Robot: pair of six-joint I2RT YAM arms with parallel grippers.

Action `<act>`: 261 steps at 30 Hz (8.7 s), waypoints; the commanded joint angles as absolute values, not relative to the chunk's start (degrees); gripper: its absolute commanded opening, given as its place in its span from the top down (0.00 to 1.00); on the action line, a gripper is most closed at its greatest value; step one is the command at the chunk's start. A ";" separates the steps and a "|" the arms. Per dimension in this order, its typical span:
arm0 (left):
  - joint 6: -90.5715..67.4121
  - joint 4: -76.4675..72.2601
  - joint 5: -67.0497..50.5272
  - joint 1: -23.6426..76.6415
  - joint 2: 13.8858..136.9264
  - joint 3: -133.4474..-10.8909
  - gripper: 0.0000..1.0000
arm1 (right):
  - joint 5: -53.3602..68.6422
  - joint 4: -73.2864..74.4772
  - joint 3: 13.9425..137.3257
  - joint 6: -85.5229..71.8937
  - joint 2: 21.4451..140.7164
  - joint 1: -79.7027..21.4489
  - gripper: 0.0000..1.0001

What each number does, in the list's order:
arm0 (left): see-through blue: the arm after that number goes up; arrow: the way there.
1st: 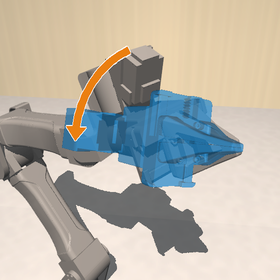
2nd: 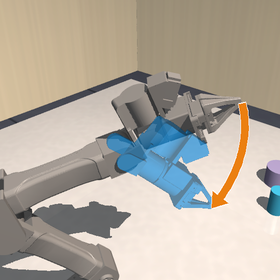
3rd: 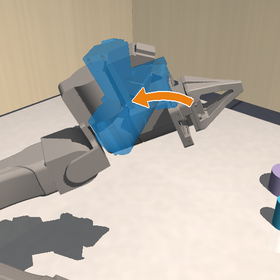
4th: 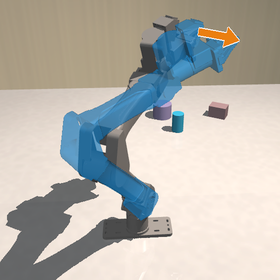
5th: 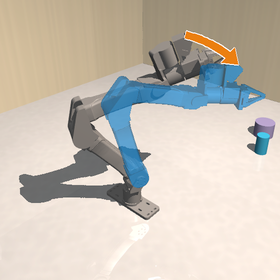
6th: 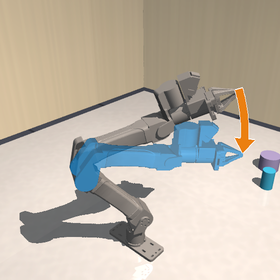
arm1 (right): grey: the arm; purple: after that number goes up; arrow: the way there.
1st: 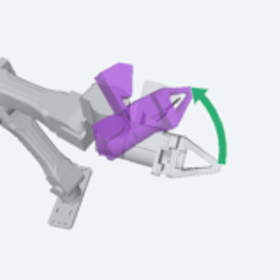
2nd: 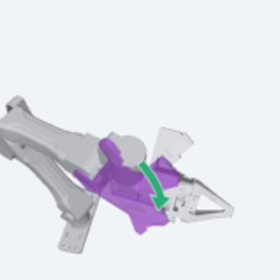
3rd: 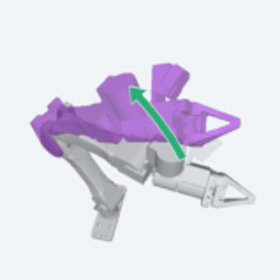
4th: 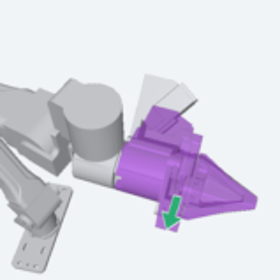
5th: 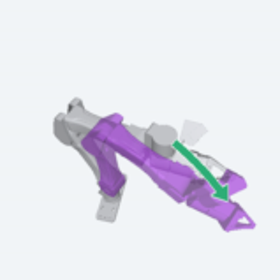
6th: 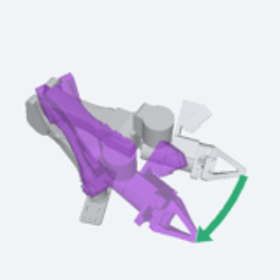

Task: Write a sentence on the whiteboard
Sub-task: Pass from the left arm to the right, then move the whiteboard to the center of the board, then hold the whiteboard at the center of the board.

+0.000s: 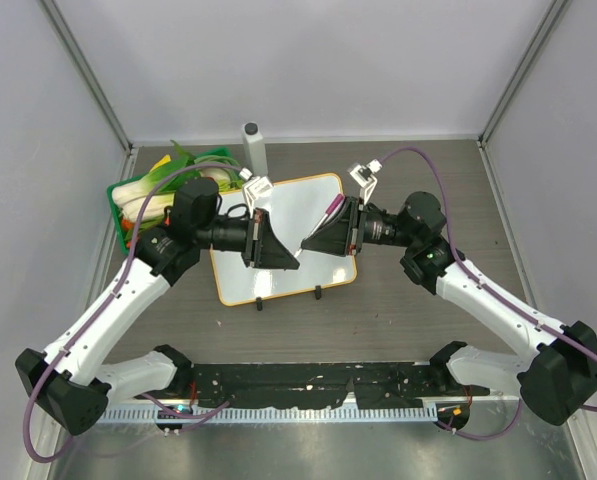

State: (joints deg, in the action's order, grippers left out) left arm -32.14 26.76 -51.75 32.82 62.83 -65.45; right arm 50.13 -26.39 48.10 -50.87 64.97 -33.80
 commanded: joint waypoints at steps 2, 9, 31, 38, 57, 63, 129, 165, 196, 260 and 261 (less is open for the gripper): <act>-33.93 23.55 -53.35 31.90 61.96 -65.57 1.00 | 54.14 -30.23 49.40 -50.89 64.34 -34.45 0.61; -34.19 23.38 -54.40 31.90 62.05 -65.39 1.00 | 53.70 -31.90 48.69 -52.29 64.51 -34.63 0.52; -34.28 22.58 -55.11 31.90 60.82 -63.46 1.00 | 52.39 -34.54 48.08 -53.79 66.01 -34.63 0.95; -32.70 24.26 -53.62 31.90 60.56 -63.81 1.00 | 50.89 -34.63 46.14 -53.88 64.25 -34.72 0.99; -35.24 22.05 -18.93 31.73 43.25 -53.53 0.00 | 33.67 -13.03 44.65 -42.02 58.10 -34.63 0.98; -37.35 29.96 -5.29 31.82 40.61 -51.07 0.00 | 25.32 -9.41 42.72 -40.17 54.67 -34.54 0.99; -47.63 26.98 11.69 49.48 81.21 -40.69 1.00 | 14.59 -8.88 37.79 -40.34 52.82 -33.40 0.99; -66.00 34.62 14.67 74.26 89.91 -50.80 0.92 | 8.00 1.49 34.72 -41.13 39.46 -33.40 0.99; -66.10 47.28 33.04 75.24 73.66 -58.36 0.06 | 5.97 12.47 27.95 -46.67 29.18 -33.49 0.99; -48.78 12.91 -35.71 -6.86 49.40 -41.83 0.00 | 10.37 -5.01 39.64 -44.03 52.12 -25.58 0.99; -48.61 13.79 -34.12 -7.03 49.05 -42.01 0.00 | 10.37 -5.01 39.64 -44.03 52.03 -25.66 0.98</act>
State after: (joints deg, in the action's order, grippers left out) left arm -50.83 11.25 -40.49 -6.26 51.09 -39.27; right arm 9.72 -1.69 39.46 -43.72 52.97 -25.78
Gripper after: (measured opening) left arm 0.994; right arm 0.180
